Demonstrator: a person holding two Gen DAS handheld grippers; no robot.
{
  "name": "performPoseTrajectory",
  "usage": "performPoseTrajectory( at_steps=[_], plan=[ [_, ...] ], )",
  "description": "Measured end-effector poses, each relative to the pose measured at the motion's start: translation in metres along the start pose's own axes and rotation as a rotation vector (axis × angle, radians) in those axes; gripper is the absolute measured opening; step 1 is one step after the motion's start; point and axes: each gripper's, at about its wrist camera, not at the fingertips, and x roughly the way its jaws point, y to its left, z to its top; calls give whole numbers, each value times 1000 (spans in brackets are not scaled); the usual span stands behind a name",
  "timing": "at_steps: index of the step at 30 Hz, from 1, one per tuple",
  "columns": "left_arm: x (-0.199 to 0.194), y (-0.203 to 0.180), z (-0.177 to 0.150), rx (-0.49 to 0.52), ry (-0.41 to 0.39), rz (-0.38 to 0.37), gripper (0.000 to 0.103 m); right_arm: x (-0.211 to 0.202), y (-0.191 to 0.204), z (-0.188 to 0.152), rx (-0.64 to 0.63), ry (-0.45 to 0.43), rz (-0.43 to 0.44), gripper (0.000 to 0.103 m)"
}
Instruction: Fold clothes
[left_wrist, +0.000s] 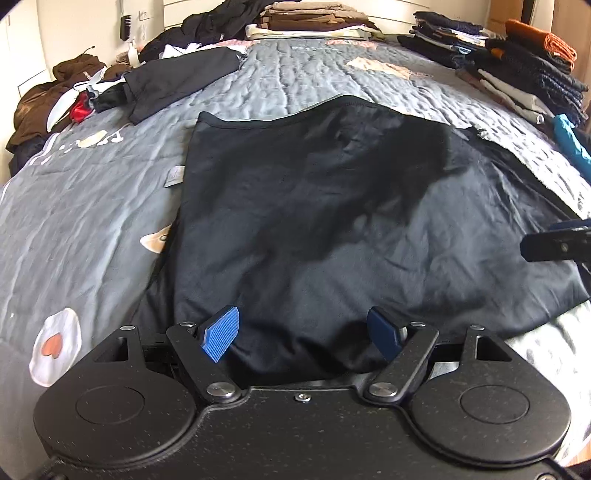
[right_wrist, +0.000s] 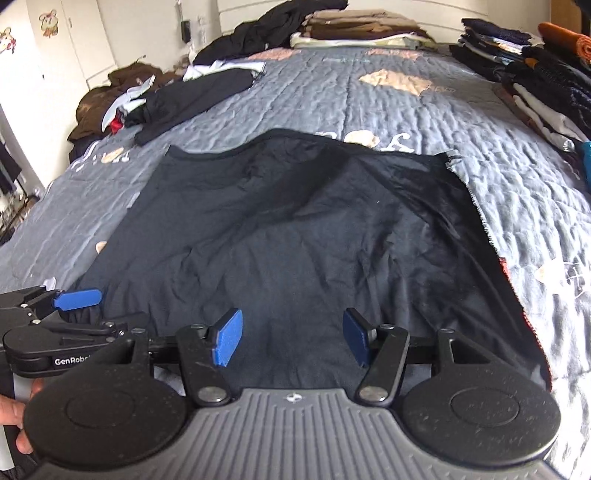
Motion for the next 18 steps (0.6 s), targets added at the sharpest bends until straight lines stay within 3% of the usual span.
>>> performPoseTrajectory(
  at_steps=[5, 11, 18],
  plan=[
    [-7, 14, -2, -105, -19, -47, 76, 7, 5, 6, -16, 14, 11, 59],
    [-15, 54, -14, -425, -28, -173, 76, 9, 12, 15, -37, 12, 27, 59],
    [-18, 94, -52, -845, -86, -344, 75, 2, 19, 20, -22, -9, 49, 59]
  ],
)
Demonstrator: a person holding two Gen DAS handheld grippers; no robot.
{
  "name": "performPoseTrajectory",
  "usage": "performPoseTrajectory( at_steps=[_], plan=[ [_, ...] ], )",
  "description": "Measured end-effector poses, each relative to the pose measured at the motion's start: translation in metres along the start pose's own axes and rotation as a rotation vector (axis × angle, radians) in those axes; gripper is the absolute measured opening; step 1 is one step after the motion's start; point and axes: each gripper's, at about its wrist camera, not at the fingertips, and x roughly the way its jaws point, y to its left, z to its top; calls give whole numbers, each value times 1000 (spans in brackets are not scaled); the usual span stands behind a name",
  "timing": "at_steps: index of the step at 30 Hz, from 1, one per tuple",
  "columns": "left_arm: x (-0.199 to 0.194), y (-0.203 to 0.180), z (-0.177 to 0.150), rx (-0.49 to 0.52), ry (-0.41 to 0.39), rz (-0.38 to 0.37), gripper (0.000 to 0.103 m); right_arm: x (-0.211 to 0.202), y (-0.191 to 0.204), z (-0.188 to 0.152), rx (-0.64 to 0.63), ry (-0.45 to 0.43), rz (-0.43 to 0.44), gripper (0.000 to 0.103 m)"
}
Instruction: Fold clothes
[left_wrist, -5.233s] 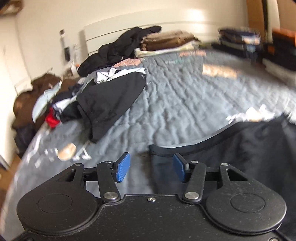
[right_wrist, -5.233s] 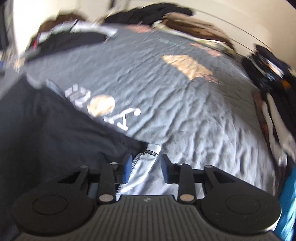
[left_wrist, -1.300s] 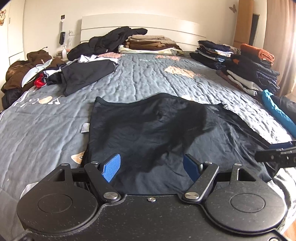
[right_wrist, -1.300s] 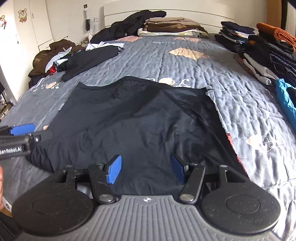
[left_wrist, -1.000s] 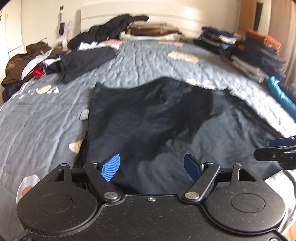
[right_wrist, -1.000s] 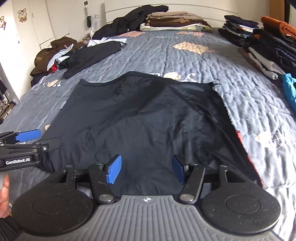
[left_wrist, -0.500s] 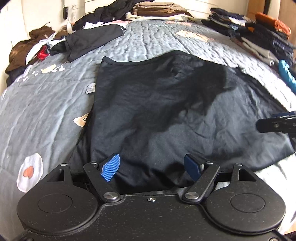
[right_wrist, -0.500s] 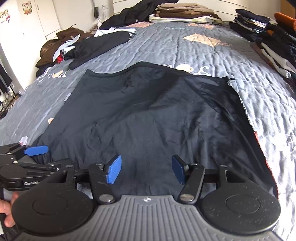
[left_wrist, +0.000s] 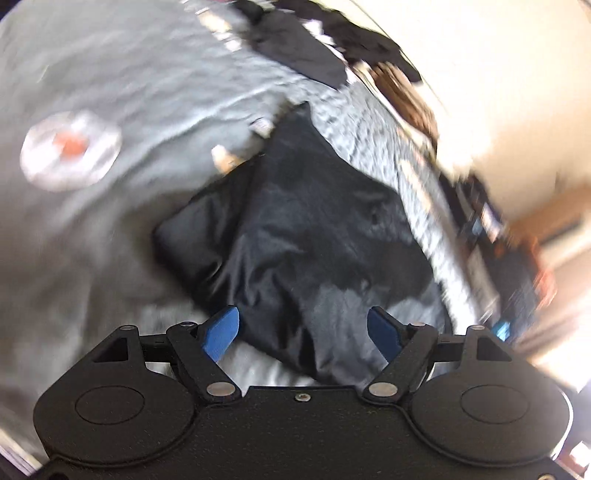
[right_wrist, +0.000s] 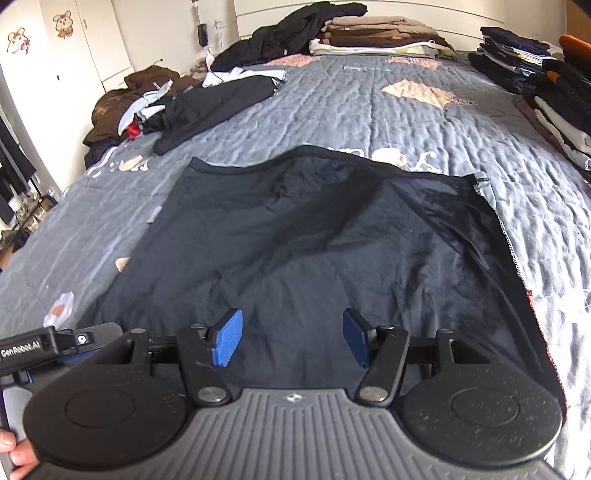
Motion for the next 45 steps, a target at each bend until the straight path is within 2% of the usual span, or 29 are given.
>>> performPoseTrajectory(
  at_steps=[1, 5, 7, 10, 14, 19, 24, 25, 29, 32, 34, 36, 37, 41, 45],
  plan=[
    [-1, 8, 0, -57, -3, -23, 74, -1, 1, 0, 0, -2, 3, 59],
    [-2, 21, -4, -132, -17, -1, 73, -1, 6, 3, 2, -1, 22, 59],
    [-6, 20, -4, -128, -28, 15, 73, 0, 8, 5, 1, 3, 31, 59],
    [-13, 22, -5, -156, -91, 48, 73, 2, 8, 8, 4, 6, 44, 59],
    [1, 30, 5, -236, -109, 37, 73, 7, 7, 13, 16, 8, 59, 59],
    [19, 28, 15, -277, -148, 18, 73, 7, 14, 17, 15, -2, 87, 59],
    [25, 26, 11, -291, -178, 44, 73, 3, 19, 18, 1, -14, 102, 59],
    [24, 25, 9, -286, -180, 43, 71, 2, 20, 18, 1, -14, 104, 59],
    [21, 32, 4, -303, -186, 61, 41, 1, 15, 18, 1, -15, 103, 59],
    [26, 35, 9, -309, -189, 47, 40, -1, 10, 18, 0, -16, 101, 59],
    [30, 31, 14, -293, -195, 45, 40, -2, 7, 19, 0, -16, 100, 60],
    [33, 26, 18, -266, -198, 51, 24, -2, 3, 18, 0, -16, 96, 60],
    [34, 24, 20, -253, -200, 53, 19, -1, 1, 19, 0, -15, 95, 60],
    [25, 3, 18, -153, -242, 62, 16, -1, -12, 16, 8, -7, 91, 60],
    [18, -34, 16, 12, -270, 47, 15, -4, -28, 12, 22, -1, 83, 60]
  ],
)
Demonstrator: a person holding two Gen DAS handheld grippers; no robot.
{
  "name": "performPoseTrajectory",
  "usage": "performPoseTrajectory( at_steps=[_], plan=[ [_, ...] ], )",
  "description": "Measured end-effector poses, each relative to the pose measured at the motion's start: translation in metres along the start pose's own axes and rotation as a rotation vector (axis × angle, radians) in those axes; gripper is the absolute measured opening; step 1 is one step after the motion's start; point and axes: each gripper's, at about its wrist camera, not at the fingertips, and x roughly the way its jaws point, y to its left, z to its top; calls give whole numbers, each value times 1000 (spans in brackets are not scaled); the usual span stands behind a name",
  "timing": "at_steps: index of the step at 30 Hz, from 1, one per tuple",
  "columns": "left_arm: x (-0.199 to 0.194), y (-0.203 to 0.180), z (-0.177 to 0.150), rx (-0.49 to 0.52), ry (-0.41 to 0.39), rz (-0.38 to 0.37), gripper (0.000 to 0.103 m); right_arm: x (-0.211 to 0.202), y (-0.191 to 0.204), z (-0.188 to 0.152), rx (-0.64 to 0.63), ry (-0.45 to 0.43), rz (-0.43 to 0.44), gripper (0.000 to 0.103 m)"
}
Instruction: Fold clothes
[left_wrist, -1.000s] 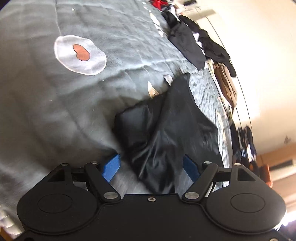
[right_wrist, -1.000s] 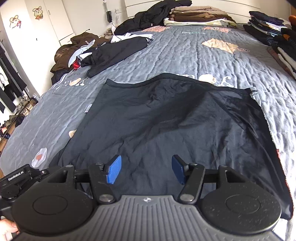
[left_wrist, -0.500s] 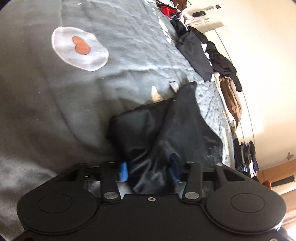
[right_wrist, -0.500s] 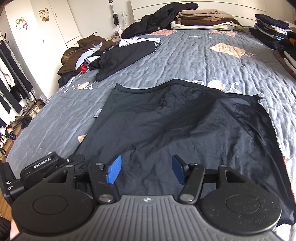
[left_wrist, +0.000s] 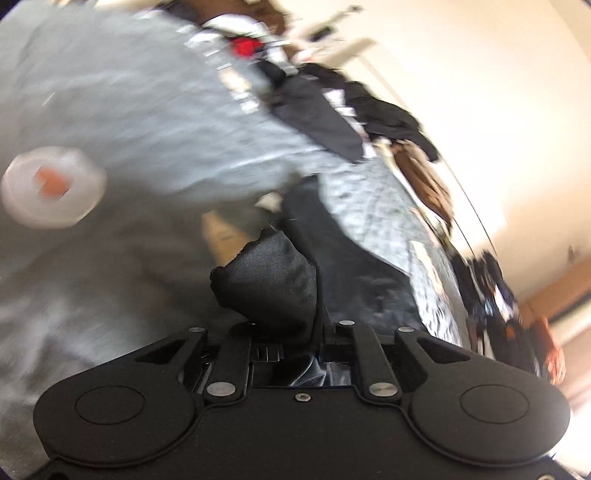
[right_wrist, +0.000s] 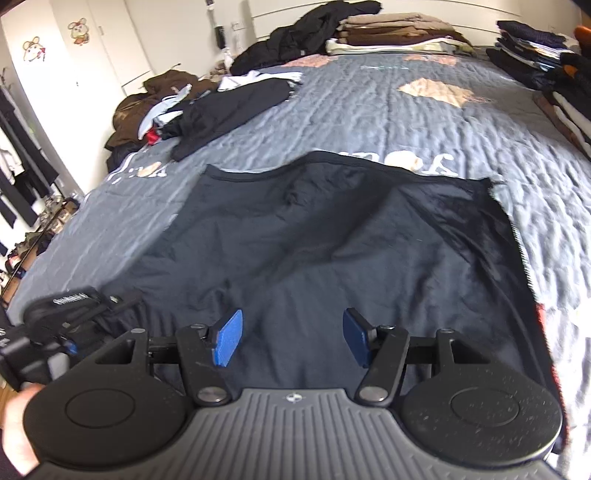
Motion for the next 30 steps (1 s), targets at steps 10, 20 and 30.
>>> performPoseTrajectory(
  at_steps=[10, 20, 30],
  plan=[
    [9, -131, -41, 421, -3, -133, 15, -48, -64, -10, 128, -80, -19, 60],
    [27, -244, -159, 784, 170, -352, 15, -116, -139, -16, 280, -227, -96, 60],
    [75, -200, -234, 860, 456, -315, 19, -127, -200, -32, 401, -261, -161, 61]
  ],
)
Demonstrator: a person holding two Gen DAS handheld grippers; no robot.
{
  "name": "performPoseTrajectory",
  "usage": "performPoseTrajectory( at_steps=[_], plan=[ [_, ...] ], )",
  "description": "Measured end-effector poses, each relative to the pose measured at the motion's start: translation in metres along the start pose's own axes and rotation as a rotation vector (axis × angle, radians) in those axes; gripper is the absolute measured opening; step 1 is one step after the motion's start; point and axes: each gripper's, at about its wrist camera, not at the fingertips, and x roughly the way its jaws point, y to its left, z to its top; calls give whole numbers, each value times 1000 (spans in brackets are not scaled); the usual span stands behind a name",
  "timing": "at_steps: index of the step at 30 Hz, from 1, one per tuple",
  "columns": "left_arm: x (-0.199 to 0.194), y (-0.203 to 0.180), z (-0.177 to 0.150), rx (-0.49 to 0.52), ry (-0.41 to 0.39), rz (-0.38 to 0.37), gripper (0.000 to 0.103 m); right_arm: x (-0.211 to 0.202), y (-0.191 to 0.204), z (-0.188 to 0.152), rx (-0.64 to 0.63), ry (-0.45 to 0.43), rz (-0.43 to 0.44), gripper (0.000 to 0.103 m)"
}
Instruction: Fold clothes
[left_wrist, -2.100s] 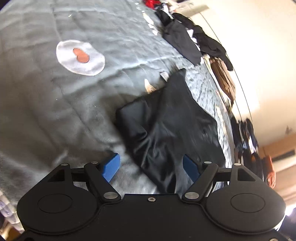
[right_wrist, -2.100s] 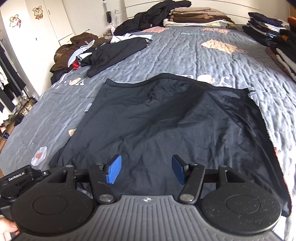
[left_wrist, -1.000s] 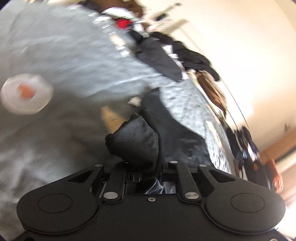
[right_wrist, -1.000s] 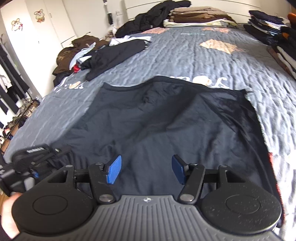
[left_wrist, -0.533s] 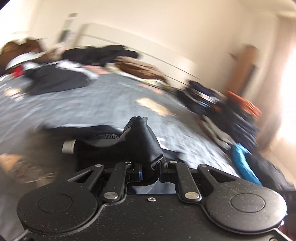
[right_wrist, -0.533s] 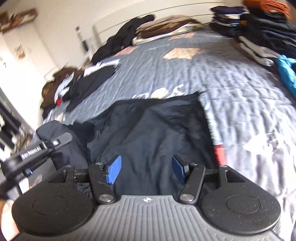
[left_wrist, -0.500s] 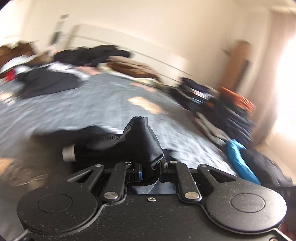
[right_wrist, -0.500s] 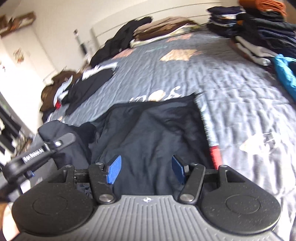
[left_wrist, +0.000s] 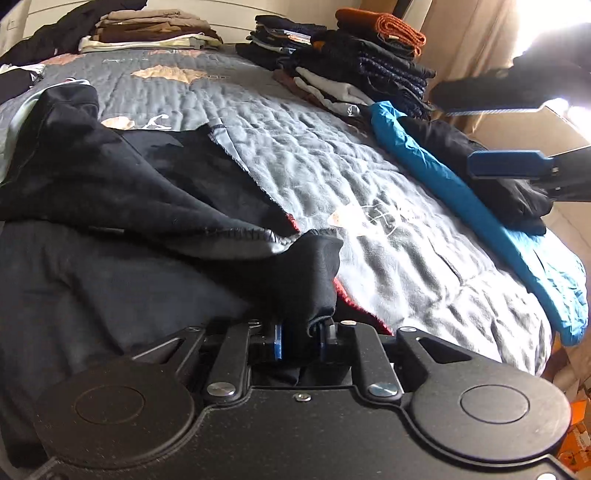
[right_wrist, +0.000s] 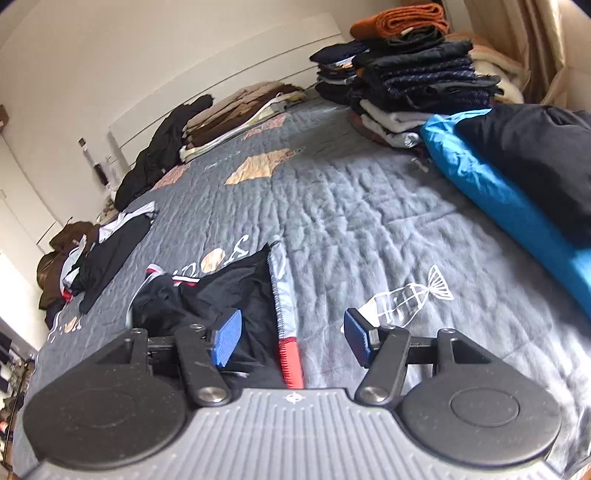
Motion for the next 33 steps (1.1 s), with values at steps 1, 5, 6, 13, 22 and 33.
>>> performPoseTrajectory(
  at_steps=[1, 5, 6, 13, 22, 33],
  plan=[
    [-6, 0, -2, 9, -8, -6, 20, 3, 1, -1, -8, 9, 0, 61],
    [-40, -22, -4, 94, -44, -37, 44, 18, 7, -6, -63, 17, -1, 61],
    [-53, -26, -7, 119, -73, -48, 49, 22, 10, -7, -84, 14, -4, 61],
    [-77, 6, 2, 109, -125, 19, 66, 48, 26, -15, -227, -2, -23, 61],
    [-102, 55, 12, 7, -117, 55, 67, 72, 89, -50, -626, 70, 122, 61],
    [-128, 93, 18, -32, -106, 106, 67, 114, 130, -71, -991, 130, 151, 61]
  ],
)
